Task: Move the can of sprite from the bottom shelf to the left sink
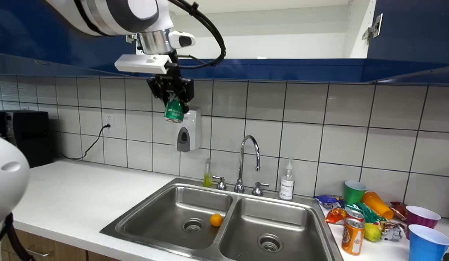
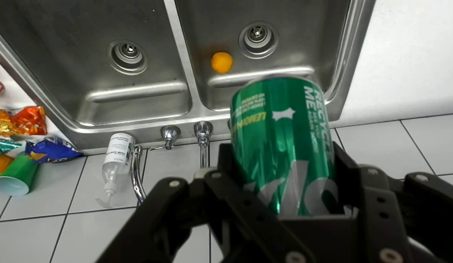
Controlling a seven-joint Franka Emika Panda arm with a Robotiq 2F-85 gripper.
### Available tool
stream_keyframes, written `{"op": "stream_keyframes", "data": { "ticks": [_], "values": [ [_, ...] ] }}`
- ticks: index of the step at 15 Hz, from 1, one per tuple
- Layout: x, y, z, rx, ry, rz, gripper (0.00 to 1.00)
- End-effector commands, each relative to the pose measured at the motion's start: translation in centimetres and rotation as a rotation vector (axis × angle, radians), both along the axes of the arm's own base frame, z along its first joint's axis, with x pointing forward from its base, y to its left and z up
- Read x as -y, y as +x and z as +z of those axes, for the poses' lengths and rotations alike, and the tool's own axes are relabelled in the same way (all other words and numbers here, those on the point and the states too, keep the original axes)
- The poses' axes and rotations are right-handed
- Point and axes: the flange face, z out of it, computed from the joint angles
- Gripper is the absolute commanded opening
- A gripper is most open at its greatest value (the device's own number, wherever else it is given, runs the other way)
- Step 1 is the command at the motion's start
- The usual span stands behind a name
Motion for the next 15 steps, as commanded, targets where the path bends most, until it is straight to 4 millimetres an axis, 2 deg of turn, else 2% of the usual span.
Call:
{"op": "stream_keyframes", "data": {
  "ticks": [1,5,15],
  "values": [
    [1.1,0.2,-2.8,0.024,-0.022,0.031,0.38],
    [1.5,1.4,-6.9,0.027,-0.017,0.029,0.38],
    [0.0,4.5,-16.6,0.023,-0.028,0.042,0.38]
  ]
}}
